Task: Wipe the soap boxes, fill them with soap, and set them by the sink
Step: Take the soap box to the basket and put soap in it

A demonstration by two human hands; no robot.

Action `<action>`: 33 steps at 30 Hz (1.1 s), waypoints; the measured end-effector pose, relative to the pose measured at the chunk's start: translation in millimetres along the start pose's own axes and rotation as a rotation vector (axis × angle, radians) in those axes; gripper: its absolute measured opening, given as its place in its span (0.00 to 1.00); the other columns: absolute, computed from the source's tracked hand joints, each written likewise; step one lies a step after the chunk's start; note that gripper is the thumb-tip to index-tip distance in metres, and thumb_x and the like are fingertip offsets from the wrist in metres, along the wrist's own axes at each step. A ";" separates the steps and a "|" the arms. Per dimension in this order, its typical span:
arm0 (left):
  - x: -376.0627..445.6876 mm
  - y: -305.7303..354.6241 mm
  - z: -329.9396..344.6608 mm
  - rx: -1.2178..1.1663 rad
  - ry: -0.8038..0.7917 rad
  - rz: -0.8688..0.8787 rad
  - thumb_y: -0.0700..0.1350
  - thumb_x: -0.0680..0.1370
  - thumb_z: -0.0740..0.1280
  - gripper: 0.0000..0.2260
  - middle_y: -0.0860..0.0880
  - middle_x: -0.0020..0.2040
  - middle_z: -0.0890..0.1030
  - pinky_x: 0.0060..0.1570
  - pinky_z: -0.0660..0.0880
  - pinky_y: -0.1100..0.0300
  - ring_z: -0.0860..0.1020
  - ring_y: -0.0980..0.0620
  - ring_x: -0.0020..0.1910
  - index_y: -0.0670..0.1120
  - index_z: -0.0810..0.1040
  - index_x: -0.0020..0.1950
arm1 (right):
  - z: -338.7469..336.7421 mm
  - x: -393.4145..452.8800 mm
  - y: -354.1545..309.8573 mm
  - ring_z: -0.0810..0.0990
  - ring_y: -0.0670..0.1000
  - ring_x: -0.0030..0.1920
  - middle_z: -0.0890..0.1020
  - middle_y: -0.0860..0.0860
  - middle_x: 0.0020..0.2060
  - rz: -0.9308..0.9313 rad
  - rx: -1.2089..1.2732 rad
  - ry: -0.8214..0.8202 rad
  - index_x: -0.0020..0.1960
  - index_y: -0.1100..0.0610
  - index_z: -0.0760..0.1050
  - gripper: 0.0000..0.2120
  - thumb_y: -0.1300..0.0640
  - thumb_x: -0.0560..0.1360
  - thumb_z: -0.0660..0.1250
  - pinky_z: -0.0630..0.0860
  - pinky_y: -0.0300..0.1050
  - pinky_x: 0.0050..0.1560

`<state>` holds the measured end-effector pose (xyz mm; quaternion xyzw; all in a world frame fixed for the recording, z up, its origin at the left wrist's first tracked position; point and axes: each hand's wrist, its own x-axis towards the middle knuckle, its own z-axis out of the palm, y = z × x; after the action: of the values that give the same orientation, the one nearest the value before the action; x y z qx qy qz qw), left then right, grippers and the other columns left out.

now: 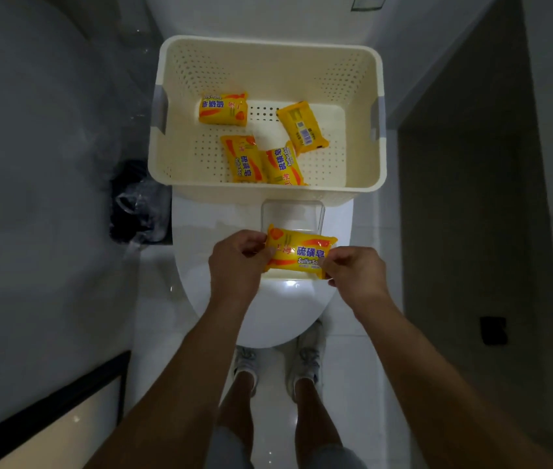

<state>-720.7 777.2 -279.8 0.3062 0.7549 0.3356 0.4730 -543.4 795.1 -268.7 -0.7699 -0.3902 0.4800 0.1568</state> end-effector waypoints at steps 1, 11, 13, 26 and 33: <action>0.9 -5.7 2.2 0.016 0.012 -0.011 0.39 0.72 0.76 0.08 0.48 0.44 0.85 0.48 0.83 0.48 0.84 0.49 0.45 0.48 0.84 0.49 | 2.3 2.2 2.1 0.86 0.57 0.41 0.85 0.55 0.39 0.004 -0.012 0.013 0.30 0.46 0.78 0.18 0.64 0.73 0.74 0.83 0.53 0.51; 14.5 -36.1 17.0 0.306 0.066 -0.002 0.42 0.74 0.74 0.08 0.45 0.47 0.86 0.46 0.78 0.60 0.82 0.51 0.42 0.43 0.84 0.52 | 29.5 23.9 18.6 0.84 0.57 0.46 0.86 0.56 0.45 -0.112 -0.341 -0.015 0.44 0.55 0.84 0.04 0.62 0.75 0.70 0.81 0.50 0.52; 15.3 -36.4 18.6 0.359 0.045 0.024 0.44 0.75 0.74 0.10 0.45 0.48 0.85 0.49 0.79 0.57 0.82 0.50 0.44 0.42 0.84 0.54 | 33.4 28.7 21.8 0.83 0.56 0.46 0.86 0.56 0.46 -0.113 -0.378 -0.019 0.47 0.56 0.84 0.04 0.61 0.76 0.70 0.80 0.47 0.51; 21.6 -38.6 28.0 0.579 -0.002 0.101 0.45 0.76 0.72 0.08 0.46 0.50 0.83 0.51 0.79 0.52 0.81 0.48 0.49 0.45 0.81 0.54 | 38.3 43.3 32.5 0.80 0.54 0.43 0.84 0.55 0.46 -0.145 -0.575 -0.014 0.51 0.55 0.83 0.06 0.56 0.79 0.67 0.77 0.45 0.45; 22.7 -37.5 27.6 0.617 0.027 0.106 0.50 0.77 0.71 0.06 0.49 0.47 0.82 0.47 0.80 0.51 0.81 0.48 0.47 0.49 0.79 0.49 | 38.7 46.2 33.2 0.77 0.52 0.41 0.78 0.50 0.40 -0.161 -0.540 0.026 0.50 0.54 0.78 0.08 0.49 0.78 0.68 0.74 0.44 0.42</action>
<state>-709.0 778.9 -330.3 0.4699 0.8102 0.1190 0.3296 -550.9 803.2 -336.6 -0.7565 -0.5617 0.3348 -0.0113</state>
